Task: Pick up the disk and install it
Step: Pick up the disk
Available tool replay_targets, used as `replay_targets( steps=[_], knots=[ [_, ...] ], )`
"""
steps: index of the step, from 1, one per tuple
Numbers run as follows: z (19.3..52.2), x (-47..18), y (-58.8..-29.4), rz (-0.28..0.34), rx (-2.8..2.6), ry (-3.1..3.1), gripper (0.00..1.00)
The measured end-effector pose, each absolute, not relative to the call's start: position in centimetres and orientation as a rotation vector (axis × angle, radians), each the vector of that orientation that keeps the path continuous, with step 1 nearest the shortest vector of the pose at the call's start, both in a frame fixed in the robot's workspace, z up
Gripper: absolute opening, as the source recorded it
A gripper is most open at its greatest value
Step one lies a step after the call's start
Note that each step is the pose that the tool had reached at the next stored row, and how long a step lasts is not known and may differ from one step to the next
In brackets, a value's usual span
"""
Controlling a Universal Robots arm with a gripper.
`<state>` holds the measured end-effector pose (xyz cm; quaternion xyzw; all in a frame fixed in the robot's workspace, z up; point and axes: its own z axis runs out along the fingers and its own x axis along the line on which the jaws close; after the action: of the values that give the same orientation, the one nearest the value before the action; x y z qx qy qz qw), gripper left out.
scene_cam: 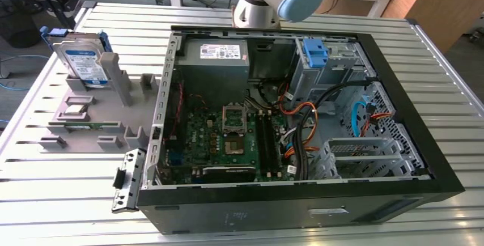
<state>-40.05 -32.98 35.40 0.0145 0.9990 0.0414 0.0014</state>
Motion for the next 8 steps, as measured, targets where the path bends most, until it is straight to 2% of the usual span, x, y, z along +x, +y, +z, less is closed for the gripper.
replay_targets(
  steps=[8],
  knots=[
    [35.4, -40.05, -32.98, 0.13, -0.01, 3.138, 0.11]
  ],
)
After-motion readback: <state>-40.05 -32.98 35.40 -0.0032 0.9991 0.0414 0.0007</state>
